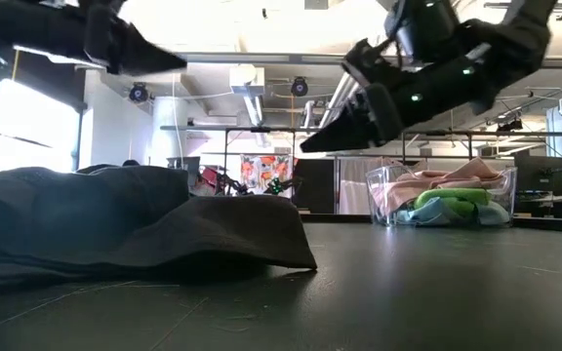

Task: Sort towels by color in basket
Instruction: Put the dark green towel into the bottom transparent bin

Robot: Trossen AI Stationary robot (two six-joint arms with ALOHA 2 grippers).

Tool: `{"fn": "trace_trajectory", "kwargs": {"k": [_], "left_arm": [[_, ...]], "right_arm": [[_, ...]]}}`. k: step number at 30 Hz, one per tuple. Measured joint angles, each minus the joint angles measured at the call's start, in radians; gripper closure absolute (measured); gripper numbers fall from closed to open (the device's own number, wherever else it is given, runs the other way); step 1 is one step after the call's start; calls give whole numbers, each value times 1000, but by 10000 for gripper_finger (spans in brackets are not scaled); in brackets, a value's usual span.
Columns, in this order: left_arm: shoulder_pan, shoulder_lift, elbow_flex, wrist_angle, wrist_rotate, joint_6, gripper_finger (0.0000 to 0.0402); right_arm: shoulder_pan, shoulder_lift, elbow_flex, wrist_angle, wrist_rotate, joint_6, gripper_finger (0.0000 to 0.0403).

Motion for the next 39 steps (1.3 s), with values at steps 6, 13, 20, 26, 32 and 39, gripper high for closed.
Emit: {"fn": "trace_trajectory", "kwargs": {"k": [6, 13, 20, 26, 32, 39], "left_arm": [[0, 106, 170, -381, -82, -86, 323], [3, 277, 191, -483, -94, -259, 274], [66, 494, 190, -432, -86, -414, 187], [142, 668, 190, -381, 74, -462, 160], [176, 818, 196, -247, 147, -419, 191], [182, 902, 193, -9, 143, -232, 323]], "right_arm": [[-19, 17, 78, -85, -17, 0, 218], [-5, 17, 116, -103, -18, 79, 208], [-4, 17, 116, -140, -18, 103, 208], [-5, 17, 116, -154, -18, 113, 208], [-5, 17, 116, -159, -16, 132, 208], [-3, 51, 116, -164, 0, 209, 208]]}}
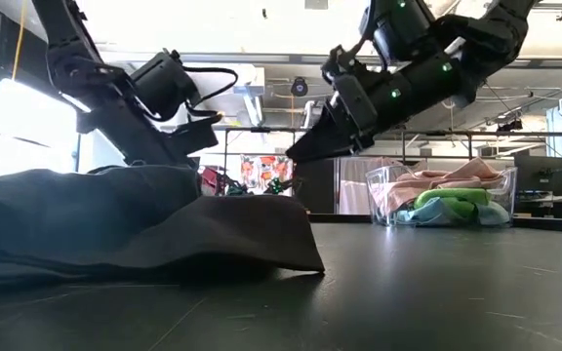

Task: Sort towels by color in basket
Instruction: Put the dark green towel into the bottom transparent bin

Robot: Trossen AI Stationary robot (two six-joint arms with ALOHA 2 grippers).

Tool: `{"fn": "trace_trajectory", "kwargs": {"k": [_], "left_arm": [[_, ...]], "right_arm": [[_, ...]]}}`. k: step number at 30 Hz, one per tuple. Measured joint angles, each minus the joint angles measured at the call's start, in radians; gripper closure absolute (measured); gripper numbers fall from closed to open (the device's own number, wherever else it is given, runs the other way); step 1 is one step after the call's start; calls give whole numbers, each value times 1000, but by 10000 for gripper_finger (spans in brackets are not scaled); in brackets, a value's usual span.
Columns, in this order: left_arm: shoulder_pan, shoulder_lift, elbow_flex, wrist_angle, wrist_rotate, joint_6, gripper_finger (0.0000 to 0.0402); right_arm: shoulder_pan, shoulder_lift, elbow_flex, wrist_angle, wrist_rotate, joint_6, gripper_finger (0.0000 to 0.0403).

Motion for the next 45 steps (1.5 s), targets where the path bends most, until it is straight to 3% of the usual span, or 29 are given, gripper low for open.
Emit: {"fn": "trace_trajectory", "kwargs": {"k": [2, 4, 11, 14, 18, 22, 25, 29, 35, 40, 45], "left_arm": [[1, 0, -1, 50, -4, 11, 372], [0, -18, 12, 62, -5, 11, 391], [-50, -181, 80, 1, -8, 113, 397], [-60, -253, 116, 27, 47, 146, 397], [-60, -296, 149, 14, 147, 159, 399], [-58, -311, 169, 23, 173, 182, 400], [-58, -309, 168, 14, 173, 181, 400], [-58, -301, 169, 26, 171, 181, 400], [-61, -292, 169, 80, 209, 180, 400], [-92, -287, 169, 135, 237, 153, 400], [-122, -261, 166, 196, 235, 178, 400]], "right_arm": [[6, 13, 0, -2, -2, 8, 208], [17, 11, -1, 1, -7, 0, 208], [108, -121, 0, 57, 87, -89, 208], [132, -173, 0, 104, 58, -148, 208], [158, -214, 25, 132, -8, -353, 208], [176, -213, 101, 46, 166, -496, 208], [160, -209, 181, -120, 281, -522, 199], [119, -198, 269, -349, 251, -457, 166], [82, -115, 283, -388, 216, -457, 136], [76, -25, 282, -368, 218, -457, 164], [87, 25, 282, -281, 219, -372, 241]]}}
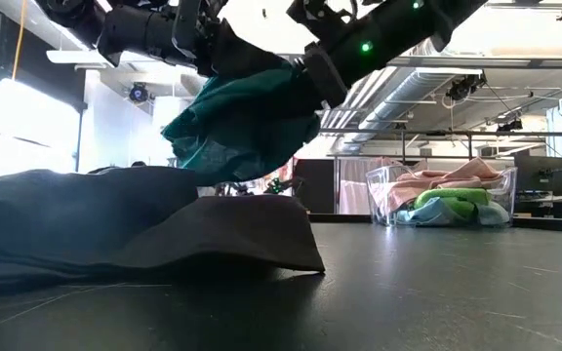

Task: Sort towels by color in basket
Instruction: Put the dark green towel into the bottom transparent bin

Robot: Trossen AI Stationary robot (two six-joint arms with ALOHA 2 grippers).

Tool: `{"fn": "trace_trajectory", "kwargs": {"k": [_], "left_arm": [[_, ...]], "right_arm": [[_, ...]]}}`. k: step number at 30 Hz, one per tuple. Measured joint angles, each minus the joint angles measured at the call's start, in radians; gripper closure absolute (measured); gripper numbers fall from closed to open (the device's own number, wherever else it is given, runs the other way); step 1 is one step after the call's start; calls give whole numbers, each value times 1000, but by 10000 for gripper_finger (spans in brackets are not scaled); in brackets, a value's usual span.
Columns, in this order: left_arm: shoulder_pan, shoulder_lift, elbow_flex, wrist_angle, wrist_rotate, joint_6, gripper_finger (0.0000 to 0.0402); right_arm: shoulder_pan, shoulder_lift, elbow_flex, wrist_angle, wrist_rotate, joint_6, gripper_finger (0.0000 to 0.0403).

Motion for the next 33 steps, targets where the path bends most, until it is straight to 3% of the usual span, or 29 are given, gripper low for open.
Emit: {"fn": "trace_trajectory", "kwargs": {"k": [6, 10, 14, 16, 19, 23, 26, 29, 33], "left_arm": [[-4, -15, 3, -53, -27, -16, 382], [0, -52, 5, -162, -155, 6, 333], [0, -71, 4, -245, -328, 18, 294], [-1, -73, 4, -269, -395, 21, 284], [1, -72, 3, -292, -430, 31, 279], [1, -67, 3, -289, -433, 47, 278], [1, -67, 3, -285, -433, 59, 278], [1, -67, 2, -284, -433, 71, 277], [1, -67, -23, -251, -432, 88, 277]], "right_arm": [[61, -14, 0, -4, 97, 75, 384], [141, -59, 5, -146, 221, 178, 382], [234, -128, 136, -596, 247, 467, 394], [274, -140, 253, -898, 178, 667, 395], [311, -138, 433, -1320, -14, 980, 391], [361, -137, 608, -1732, -271, 1353, 397], [409, -159, 661, -1772, -406, 1570, 396], [470, -183, 661, -1780, -424, 1806, 397], [582, -185, 592, -1782, -589, 2099, 398]]}}
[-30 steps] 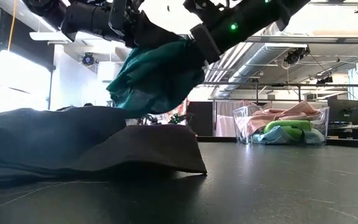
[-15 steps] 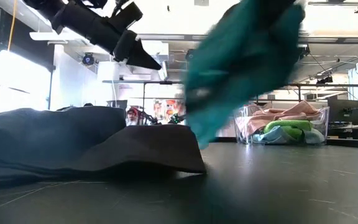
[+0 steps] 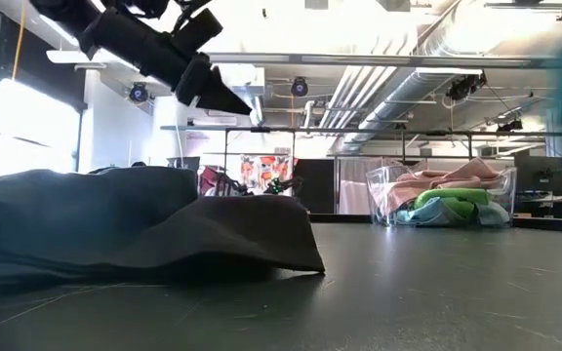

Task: Sort towels by color in basket
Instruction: Put the dark green towel into the bottom transparent bin

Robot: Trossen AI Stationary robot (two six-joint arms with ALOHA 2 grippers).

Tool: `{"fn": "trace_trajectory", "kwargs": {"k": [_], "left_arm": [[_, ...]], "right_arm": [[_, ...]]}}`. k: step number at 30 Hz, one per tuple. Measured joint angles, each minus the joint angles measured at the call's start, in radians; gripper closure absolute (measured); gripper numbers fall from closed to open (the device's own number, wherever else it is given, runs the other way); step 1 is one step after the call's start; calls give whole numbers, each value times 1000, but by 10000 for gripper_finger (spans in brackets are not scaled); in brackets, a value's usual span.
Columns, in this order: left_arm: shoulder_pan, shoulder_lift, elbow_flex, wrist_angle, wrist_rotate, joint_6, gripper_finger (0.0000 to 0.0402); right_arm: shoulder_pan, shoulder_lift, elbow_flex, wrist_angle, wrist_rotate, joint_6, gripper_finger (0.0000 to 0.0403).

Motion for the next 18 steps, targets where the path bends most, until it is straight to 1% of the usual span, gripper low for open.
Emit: {"fn": "trace_trajectory", "kwargs": {"k": [2, 4, 6, 7, 9, 12, 15, 18], "left_arm": [[0, 0, -21, 24, 0, 9, 277], [0, 0, -37, 34, 0, 10, 277], [0, 0, -43, 41, 1, 10, 277], [0, 0, -46, 45, 1, 11, 277], [0, 0, -47, 50, 1, 10, 277], [0, 0, -47, 82, 1, 13, 277], [0, 0, -47, 113, 2, 17, 277], [0, 0, -47, 138, 2, 17, 277]], "right_arm": [[61, -2, -52, -2, -120, 149, 398], [125, -2, -103, -6, -243, 263, 398], [172, -1, -147, 4, -321, 357, 398], [191, -1, -165, 12, -330, 390, 398], [214, -2, -199, 50, -305, 412, 397], [211, -1, -253, 123, -240, 414, 396], [185, -1, -327, 186, -168, 360, 395], [151, 0, -417, 306, -118, 263, 395]]}}
